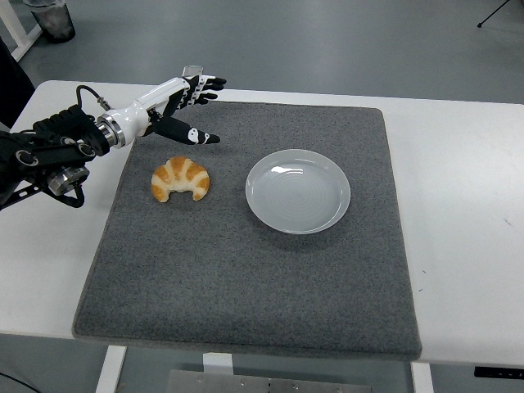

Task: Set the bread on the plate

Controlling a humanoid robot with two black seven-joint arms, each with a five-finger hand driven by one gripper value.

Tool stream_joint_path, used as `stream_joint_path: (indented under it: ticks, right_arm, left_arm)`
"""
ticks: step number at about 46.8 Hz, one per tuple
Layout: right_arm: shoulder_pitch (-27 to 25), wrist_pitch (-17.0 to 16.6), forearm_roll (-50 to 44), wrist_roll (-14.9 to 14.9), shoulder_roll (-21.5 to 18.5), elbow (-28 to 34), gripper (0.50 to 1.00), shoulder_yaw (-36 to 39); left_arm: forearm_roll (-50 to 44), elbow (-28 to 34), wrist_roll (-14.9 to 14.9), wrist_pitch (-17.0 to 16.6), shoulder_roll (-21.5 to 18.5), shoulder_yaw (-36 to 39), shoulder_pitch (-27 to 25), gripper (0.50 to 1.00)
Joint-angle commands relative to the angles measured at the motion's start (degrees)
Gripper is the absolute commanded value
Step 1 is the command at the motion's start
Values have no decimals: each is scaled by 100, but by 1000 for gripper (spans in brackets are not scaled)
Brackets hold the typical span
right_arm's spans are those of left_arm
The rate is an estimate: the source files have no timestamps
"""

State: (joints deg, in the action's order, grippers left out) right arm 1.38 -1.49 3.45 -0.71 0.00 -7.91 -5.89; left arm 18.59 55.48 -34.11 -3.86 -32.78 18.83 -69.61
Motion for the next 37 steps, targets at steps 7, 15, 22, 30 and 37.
stream_joint_path:
  ticks: [7,15,22,30,37]
  right_arm:
    - [-6,0,-2,1,0,0,952,0]
    - [-6,0,-2,1,0,0,952,0]
    - [2,0,-2,1,0,0,952,0]
    - [2,0,-2,1,0,0,952,0]
    - [2,0,-2,1,0,0,952,0]
  left_arm:
    - [1734,217,-8,-44,-493,7,-9,973]
    - [2491,243,-8,-150,-686,15,-97,973]
    - [2527,322,-8,-97,-704,313,-307,973]
    - [2535,569,-8,-18,-756,701,-589,975]
    - [2535,578,1,324,-792,833,-835,975]
